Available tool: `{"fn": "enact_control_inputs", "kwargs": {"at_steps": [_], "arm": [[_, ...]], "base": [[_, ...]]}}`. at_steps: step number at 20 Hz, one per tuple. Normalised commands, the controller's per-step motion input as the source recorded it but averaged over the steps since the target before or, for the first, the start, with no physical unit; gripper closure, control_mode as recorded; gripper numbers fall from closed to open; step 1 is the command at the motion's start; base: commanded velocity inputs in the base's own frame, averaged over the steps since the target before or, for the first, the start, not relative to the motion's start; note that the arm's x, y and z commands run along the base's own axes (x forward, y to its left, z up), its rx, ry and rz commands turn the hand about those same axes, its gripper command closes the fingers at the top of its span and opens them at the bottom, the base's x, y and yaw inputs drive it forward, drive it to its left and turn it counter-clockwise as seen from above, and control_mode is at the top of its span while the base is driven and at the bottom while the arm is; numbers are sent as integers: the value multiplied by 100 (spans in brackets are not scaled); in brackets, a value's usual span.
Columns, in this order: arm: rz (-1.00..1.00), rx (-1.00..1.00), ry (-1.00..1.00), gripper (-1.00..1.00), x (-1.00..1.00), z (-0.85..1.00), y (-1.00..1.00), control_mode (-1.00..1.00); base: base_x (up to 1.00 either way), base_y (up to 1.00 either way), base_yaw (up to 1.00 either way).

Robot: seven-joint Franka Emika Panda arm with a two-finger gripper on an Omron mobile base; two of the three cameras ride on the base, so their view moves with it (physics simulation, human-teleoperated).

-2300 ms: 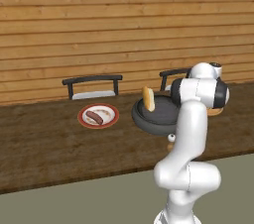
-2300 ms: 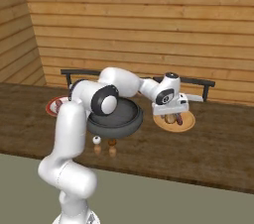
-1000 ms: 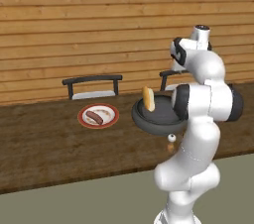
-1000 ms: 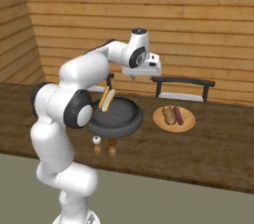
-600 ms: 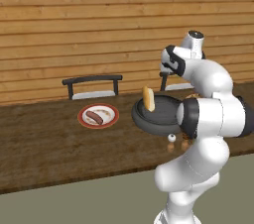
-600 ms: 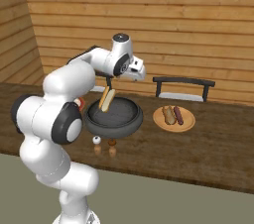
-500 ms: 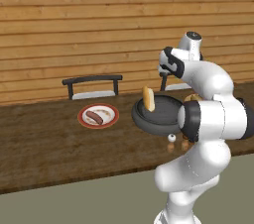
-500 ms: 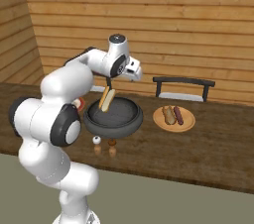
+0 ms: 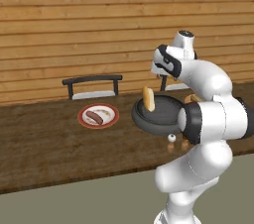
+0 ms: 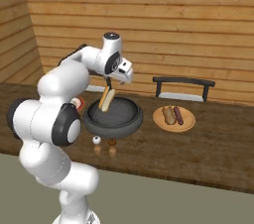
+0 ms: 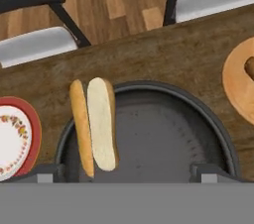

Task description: Place one bun and one sausage from the bowl on each plate.

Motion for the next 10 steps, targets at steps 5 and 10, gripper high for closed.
{"fn": "enact_control_inputs", "kwargs": {"at_steps": [5,10], "arm": [[0,0,34,-100,-4,-53,21,-100],[0,0,3,-100,5,-73,12,-100]], "base": [[0,0,0],[0,0,0]]}}
